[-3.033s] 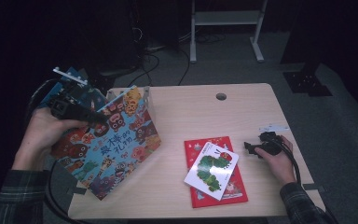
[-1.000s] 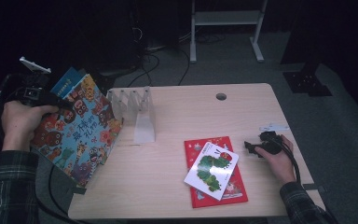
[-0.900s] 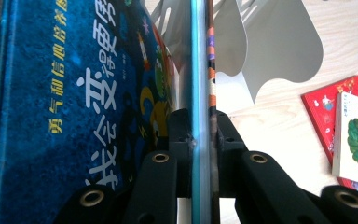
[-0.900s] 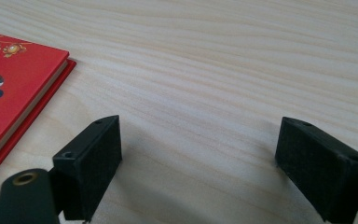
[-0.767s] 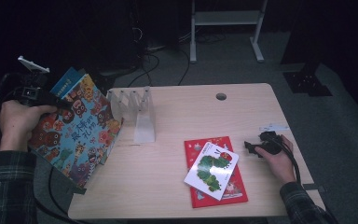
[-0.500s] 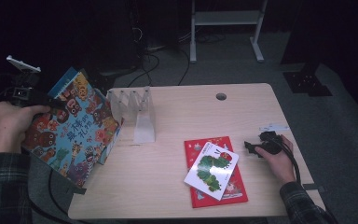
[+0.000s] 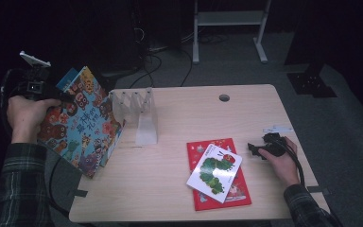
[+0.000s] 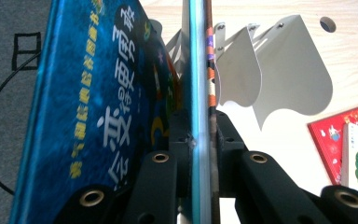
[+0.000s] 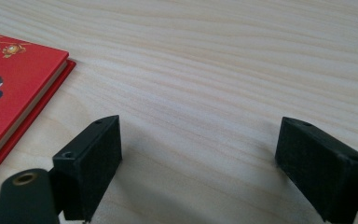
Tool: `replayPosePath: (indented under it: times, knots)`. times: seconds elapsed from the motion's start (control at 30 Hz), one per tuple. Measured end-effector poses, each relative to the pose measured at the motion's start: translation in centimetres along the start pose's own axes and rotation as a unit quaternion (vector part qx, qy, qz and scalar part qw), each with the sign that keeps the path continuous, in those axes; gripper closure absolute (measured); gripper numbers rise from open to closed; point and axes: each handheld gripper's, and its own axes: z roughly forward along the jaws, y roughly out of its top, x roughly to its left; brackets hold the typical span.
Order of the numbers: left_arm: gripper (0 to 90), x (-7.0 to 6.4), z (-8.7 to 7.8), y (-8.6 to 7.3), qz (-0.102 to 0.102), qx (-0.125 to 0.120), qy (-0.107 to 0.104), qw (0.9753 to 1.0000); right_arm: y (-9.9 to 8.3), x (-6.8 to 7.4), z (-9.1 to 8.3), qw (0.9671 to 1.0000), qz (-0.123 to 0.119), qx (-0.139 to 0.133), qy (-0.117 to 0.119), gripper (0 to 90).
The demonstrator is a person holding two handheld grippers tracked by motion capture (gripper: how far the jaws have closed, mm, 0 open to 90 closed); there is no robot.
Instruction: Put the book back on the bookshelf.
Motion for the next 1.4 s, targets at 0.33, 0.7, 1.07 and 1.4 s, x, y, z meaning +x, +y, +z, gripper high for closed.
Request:
replayPosePath:
  times: [0.33,0.7,1.07,1.4]
  knots:
    - [80.9,-0.3,1.3,0.5,-0.003,0.001,0.011,0.9999,0.0,0.0,0.0,1.0000,0.000,0.000,0.000,13.7]
    - [80.8,-0.8,3.9,0.2,-0.006,0.006,0.025,0.9997,0.0,0.0,0.0,1.0000,-0.001,0.000,0.001,13.7]
    - [78.2,-0.9,3.3,-0.1,0.005,-0.001,0.027,0.9996,0.0,0.0,0.0,1.0000,-0.002,0.000,0.002,13.7]
    - [76.1,-0.7,0.3,-0.2,0.018,-0.028,0.034,0.9989,0.0,0.1,0.0,1.0000,-0.001,0.000,0.002,13.7]
